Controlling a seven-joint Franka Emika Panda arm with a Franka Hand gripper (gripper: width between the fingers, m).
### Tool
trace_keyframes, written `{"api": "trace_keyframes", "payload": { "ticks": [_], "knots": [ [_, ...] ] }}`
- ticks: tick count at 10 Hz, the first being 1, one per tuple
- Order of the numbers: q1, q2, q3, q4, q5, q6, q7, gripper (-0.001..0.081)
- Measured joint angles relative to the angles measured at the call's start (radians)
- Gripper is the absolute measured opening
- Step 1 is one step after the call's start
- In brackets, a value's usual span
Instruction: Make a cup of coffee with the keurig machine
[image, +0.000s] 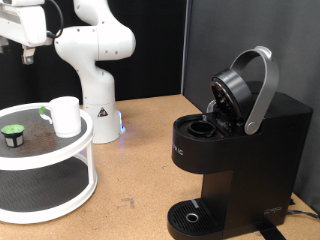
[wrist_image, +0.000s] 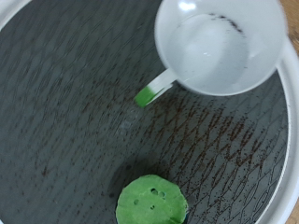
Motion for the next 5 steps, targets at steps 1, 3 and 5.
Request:
{"api": "trace_keyframes", "payload": {
  "ticks": [1, 3, 5],
  "knots": [
    [0.005, -0.005, -0.038, -0.022, -0.031, 0.045, -0.124, 0.0802],
    [0.014, 0.019, -0.102, -0.075, -0.076, 0.153, -0.225, 0.0802],
    [0.014, 0.098, -0.115, -0.086, -0.079, 0.238, -0.197, 0.0802]
  ]
}}
